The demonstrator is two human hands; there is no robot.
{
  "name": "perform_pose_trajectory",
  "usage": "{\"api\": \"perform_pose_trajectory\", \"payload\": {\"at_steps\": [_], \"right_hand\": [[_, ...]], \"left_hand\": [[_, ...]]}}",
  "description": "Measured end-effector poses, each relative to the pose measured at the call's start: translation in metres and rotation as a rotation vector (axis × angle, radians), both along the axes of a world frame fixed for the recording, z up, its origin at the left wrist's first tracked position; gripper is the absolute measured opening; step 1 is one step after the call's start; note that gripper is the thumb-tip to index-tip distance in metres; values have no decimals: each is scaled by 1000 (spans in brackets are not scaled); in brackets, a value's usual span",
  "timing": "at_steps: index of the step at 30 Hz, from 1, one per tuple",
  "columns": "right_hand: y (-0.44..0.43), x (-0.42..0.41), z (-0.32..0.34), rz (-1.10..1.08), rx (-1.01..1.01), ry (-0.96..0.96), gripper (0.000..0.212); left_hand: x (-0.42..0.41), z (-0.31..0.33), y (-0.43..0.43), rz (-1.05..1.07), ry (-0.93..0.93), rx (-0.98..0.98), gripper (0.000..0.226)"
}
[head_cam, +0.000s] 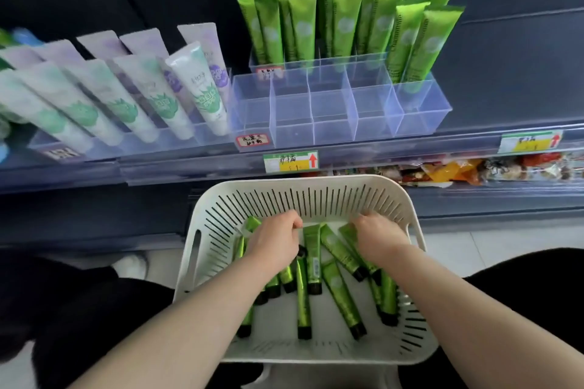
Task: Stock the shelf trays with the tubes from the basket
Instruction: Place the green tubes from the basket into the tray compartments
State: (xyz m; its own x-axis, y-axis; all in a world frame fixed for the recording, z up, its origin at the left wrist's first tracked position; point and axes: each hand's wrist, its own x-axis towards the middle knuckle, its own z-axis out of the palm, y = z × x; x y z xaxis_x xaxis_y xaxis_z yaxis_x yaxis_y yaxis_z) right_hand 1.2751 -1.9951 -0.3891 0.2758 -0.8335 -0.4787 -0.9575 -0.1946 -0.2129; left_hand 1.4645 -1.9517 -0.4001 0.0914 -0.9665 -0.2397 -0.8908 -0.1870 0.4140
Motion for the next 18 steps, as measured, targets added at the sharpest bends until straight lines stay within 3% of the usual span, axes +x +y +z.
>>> {"api": "perform_pose_trajectory", "payload": {"at_steps": [3,5,8,13,18], "right_hand": [[4,-3,-5,85,61,207,40],[7,-3,-8,80,92,243,39],[5,0,-9,22,126,145,38],[-7,2,-11,-133,165,-273,44],[2,-3,-30,-70,240,-129,50]], "left_hand": [[3,-25,13,8,0,105,18],[0,-33,17,-7,8,131,19],[-7,-38,15,-55,10,126,21],[-16,-38,9,-77,20,132,24],[-12,-40,13,-48,25,125,24]]}}
